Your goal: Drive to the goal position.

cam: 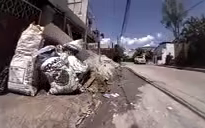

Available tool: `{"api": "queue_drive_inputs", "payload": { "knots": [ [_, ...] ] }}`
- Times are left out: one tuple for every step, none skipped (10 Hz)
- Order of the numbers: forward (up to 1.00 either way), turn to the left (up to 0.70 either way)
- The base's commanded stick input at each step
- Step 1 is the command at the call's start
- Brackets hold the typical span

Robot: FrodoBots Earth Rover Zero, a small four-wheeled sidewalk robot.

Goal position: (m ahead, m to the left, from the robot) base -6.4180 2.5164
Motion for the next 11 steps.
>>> {"api": "queue_drive_inputs", "payload": {
  "knots": [
    [0.00, -0.45],
    [0.00, -0.45],
    [0.00, -0.45],
    [0.00, -0.45],
    [0.00, -0.45],
    [0.00, -0.45],
    [0.00, -0.45],
    [0.00, -0.45],
    [0.00, -0.45],
    [0.00, -0.45],
    [0.00, -0.45]
  ]
}}
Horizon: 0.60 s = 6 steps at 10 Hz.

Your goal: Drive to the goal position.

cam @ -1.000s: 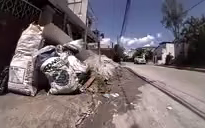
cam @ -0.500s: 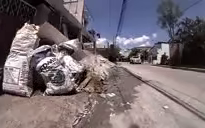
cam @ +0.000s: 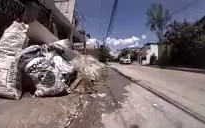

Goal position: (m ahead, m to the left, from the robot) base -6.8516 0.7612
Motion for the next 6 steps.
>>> {"api": "queue_drive_inputs", "payload": {
  "knots": [
    [0.00, -0.45],
    [0.00, -0.45],
    [0.00, -0.45],
    [0.00, -0.45],
    [0.00, -0.45],
    [0.00, -0.45]
  ]
}}
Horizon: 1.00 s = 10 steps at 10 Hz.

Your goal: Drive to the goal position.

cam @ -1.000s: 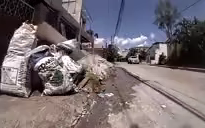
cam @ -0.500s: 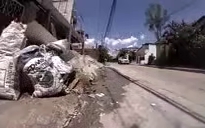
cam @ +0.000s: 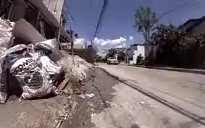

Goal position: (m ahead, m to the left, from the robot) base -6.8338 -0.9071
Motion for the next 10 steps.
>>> {"api": "queue_drive_inputs", "payload": {
  "knots": [
    [0.00, -0.45],
    [0.00, -0.45],
    [0.00, -0.45],
    [0.00, -0.45],
    [0.00, -0.45],
    [0.00, -0.45],
    [0.00, -0.45],
    [0.00, -0.45],
    [0.00, -0.45],
    [0.00, -0.45]
  ]
}}
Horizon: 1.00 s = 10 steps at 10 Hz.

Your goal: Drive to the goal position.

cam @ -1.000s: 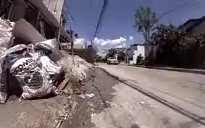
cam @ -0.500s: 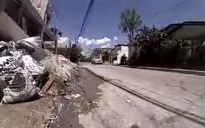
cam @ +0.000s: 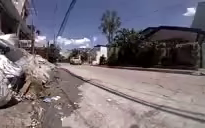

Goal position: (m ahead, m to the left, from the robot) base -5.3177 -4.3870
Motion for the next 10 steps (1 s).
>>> {"api": "queue_drive_inputs", "payload": {
  "knots": [
    [0.00, -0.45],
    [0.00, -0.45],
    [0.00, -0.45],
    [0.00, -0.45],
    [0.00, -0.45],
    [0.00, -0.45],
    [0.00, -0.45],
    [0.00, -0.45],
    [0.00, -0.45],
    [0.00, -0.45]
  ]
}}
